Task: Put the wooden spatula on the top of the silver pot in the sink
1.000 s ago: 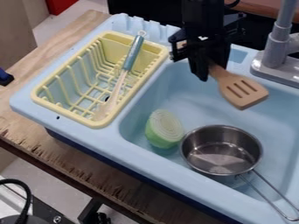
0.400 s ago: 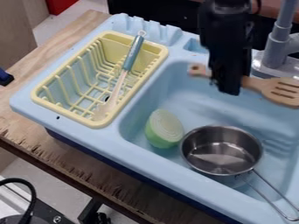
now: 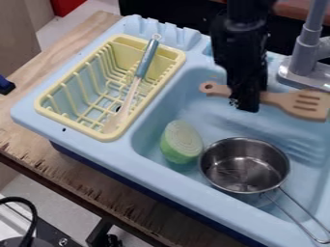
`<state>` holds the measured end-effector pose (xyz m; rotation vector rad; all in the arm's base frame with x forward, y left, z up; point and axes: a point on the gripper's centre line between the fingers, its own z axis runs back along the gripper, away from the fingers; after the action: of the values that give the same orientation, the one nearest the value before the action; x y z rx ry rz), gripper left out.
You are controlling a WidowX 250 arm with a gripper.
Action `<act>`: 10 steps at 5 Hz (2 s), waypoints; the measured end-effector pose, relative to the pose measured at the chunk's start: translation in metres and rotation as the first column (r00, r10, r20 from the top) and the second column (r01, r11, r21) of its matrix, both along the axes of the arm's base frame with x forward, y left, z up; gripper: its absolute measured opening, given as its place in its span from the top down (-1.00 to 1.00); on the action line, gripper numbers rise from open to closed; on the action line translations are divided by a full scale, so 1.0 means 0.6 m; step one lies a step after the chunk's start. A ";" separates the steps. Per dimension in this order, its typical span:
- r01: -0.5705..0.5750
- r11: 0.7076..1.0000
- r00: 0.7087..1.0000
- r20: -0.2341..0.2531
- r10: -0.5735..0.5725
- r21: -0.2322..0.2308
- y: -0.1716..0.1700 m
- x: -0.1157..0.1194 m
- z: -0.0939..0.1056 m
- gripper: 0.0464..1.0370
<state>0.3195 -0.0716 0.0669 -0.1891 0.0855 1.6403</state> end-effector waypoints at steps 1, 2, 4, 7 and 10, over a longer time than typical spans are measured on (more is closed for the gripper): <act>-0.030 0.999 1.000 -0.005 0.030 0.014 0.004 0.003 -0.012 0.49; -0.006 1.000 1.000 0.011 0.006 0.027 0.008 0.000 -0.024 0.49; 0.012 0.999 1.000 0.016 -0.013 0.052 0.013 0.006 -0.036 0.36; 0.047 0.998 0.999 0.013 -0.048 0.048 0.014 0.003 -0.029 -0.79; 0.186 0.976 0.977 0.082 -0.196 0.111 0.002 0.004 0.003 -0.82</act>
<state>0.3220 -0.0703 0.0687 -0.1730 -0.0504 1.4381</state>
